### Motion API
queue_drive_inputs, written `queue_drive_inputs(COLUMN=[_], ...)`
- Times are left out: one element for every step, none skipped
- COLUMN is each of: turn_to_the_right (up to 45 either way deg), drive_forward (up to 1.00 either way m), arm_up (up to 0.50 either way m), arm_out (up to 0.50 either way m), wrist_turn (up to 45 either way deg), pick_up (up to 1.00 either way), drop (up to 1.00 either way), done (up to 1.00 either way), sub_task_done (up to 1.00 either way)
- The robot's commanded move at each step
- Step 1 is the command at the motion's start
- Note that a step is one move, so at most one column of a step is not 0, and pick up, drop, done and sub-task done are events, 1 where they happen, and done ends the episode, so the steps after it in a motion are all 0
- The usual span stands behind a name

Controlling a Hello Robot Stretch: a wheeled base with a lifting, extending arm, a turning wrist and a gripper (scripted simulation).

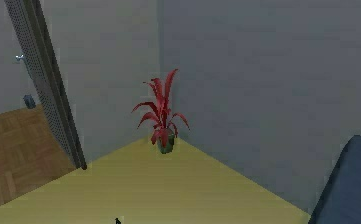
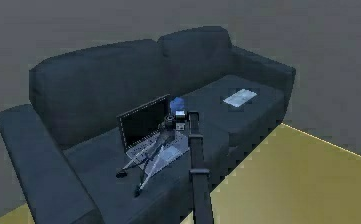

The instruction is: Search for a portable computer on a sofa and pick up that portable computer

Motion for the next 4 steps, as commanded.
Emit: queue_drive_inputs(turn_to_the_right=[0.0, 0.0, 0.0, 0.0], drive_forward=[0.00, 0.00, 0.00, 0.00], arm_up=[0.00, 0.00, 0.00, -0.30], arm_out=[0.00, 0.00, 0.00, 0.00], wrist_turn=[45.0, 45.0, 3.0, 0.0], pick_up=[0.00, 0.00, 0.00, 0.00], drop=[0.00, 0.00, 0.00, 0.00], done=[0.00, 0.00, 0.00, 0.00], sub_task_done=[0.00, 0.00, 0.00, 0.00])
